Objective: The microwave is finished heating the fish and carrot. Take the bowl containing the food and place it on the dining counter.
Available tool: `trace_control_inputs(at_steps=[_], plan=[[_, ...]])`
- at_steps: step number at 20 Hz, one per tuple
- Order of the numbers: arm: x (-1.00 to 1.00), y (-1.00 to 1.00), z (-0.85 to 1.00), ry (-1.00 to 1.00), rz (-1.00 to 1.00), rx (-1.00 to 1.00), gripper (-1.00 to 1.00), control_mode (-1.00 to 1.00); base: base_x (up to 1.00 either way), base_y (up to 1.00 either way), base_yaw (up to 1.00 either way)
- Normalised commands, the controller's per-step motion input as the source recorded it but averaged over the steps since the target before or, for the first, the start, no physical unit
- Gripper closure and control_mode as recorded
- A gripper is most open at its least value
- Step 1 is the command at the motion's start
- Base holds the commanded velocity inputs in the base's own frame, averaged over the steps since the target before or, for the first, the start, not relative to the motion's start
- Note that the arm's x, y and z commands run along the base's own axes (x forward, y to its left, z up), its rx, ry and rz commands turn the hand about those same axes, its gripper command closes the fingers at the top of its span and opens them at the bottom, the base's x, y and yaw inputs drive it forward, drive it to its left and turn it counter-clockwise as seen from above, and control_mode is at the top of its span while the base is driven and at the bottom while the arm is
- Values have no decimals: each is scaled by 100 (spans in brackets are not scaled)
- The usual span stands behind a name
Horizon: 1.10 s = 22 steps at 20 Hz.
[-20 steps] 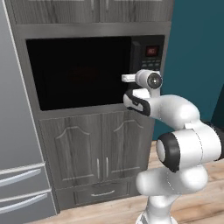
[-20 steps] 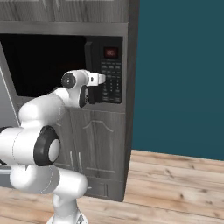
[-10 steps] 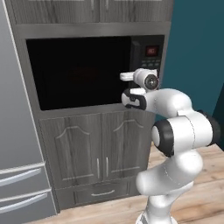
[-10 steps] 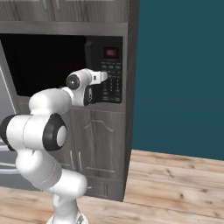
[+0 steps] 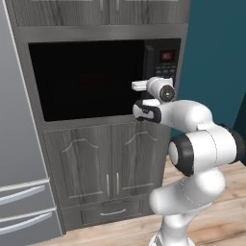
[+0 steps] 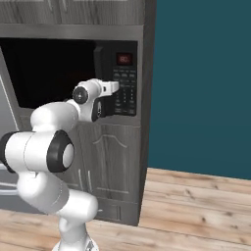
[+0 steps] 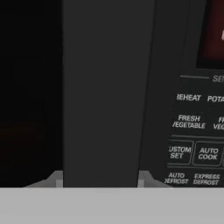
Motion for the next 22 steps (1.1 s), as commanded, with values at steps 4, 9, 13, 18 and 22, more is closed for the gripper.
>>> trace_control_inputs(at_steps=[4, 9, 13, 18, 22], plan=[[-83, 2, 27, 0, 0, 2, 100, -100, 0, 0, 0], [-100, 21, 58, 0, 0, 5, 100, -100, 0, 0, 0], [-100, 47, 83, 0, 0, 5, 100, -100, 0, 0, 0], [-100, 41, 93, 0, 0, 4, 100, -100, 0, 0, 0], [-100, 41, 99, 0, 0, 6, 100, -100, 0, 0, 0]])
